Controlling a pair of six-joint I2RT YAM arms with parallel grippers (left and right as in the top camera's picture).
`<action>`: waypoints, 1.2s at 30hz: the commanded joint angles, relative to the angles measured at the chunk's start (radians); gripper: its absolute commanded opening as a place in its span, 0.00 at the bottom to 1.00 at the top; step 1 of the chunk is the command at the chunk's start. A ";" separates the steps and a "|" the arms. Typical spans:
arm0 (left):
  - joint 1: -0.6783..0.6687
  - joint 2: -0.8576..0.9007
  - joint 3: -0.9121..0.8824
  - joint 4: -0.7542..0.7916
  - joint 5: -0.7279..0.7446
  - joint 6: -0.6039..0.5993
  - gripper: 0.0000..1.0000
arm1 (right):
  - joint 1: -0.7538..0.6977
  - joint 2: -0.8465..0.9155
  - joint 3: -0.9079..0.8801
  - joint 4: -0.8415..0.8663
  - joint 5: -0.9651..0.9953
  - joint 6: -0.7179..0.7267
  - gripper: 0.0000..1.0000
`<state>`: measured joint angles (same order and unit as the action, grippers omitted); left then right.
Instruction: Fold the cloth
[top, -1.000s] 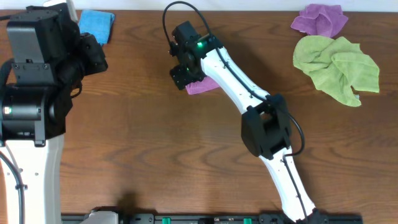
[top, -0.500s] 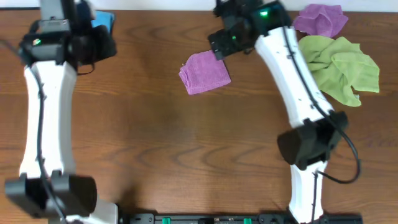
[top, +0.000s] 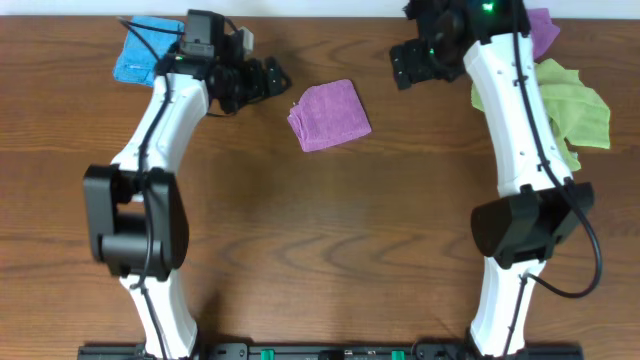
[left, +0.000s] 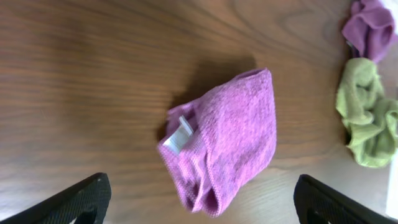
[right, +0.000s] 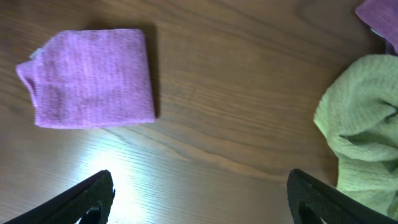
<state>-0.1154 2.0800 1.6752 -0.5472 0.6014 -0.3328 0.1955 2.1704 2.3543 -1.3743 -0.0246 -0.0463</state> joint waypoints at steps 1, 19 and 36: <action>-0.003 0.079 -0.006 0.044 0.154 -0.085 0.95 | -0.025 0.002 0.005 -0.008 0.009 -0.023 0.89; -0.041 0.189 -0.006 0.047 0.175 -0.224 0.96 | -0.053 0.002 0.005 -0.006 0.009 -0.042 0.90; -0.148 0.189 -0.111 0.160 0.020 -0.386 0.94 | -0.053 0.002 0.005 -0.005 0.009 -0.042 0.90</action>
<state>-0.2653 2.2547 1.6222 -0.3973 0.6819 -0.6651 0.1493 2.1704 2.3543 -1.3773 -0.0227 -0.0738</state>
